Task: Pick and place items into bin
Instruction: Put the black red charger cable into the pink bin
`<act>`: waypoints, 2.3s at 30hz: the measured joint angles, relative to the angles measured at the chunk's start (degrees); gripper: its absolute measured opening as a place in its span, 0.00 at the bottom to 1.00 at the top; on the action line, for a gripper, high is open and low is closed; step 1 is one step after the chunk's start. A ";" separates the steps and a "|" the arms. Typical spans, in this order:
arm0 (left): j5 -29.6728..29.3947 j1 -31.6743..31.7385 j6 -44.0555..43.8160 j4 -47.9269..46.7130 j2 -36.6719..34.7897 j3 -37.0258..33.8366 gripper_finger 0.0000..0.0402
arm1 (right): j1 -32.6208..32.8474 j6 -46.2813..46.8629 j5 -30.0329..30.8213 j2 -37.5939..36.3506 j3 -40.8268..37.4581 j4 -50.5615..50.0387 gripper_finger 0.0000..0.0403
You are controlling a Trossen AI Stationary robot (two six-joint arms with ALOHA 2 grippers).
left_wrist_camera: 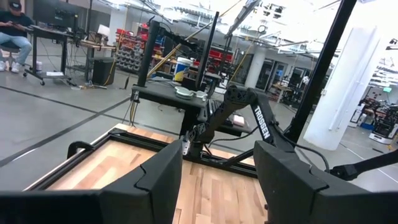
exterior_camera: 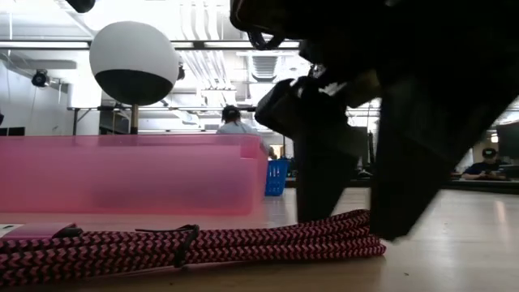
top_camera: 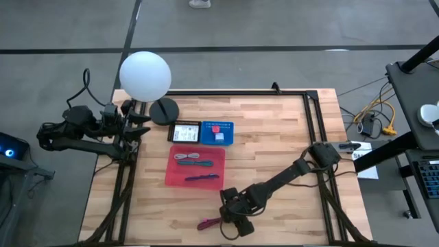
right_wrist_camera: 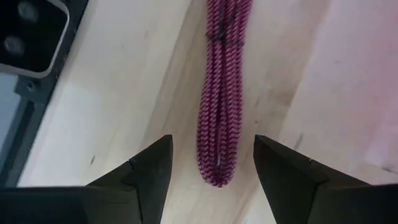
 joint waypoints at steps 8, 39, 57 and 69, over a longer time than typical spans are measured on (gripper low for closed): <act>0.00 0.00 0.00 0.01 -0.28 0.00 0.45 | 0.53 -0.69 -0.13 1.25 -0.30 0.36 0.42; 0.00 0.01 0.00 0.04 -0.34 0.00 0.45 | -3.05 4.55 6.94 0.48 20.26 -18.10 0.03; 0.02 0.00 -0.11 0.04 -0.43 0.00 0.45 | -22.29 -6.40 3.44 0.99 26.76 -23.90 0.03; 0.02 -0.01 -0.22 -0.05 -1.15 0.00 0.45 | -24.50 -7.26 -3.81 7.40 26.30 -23.54 0.03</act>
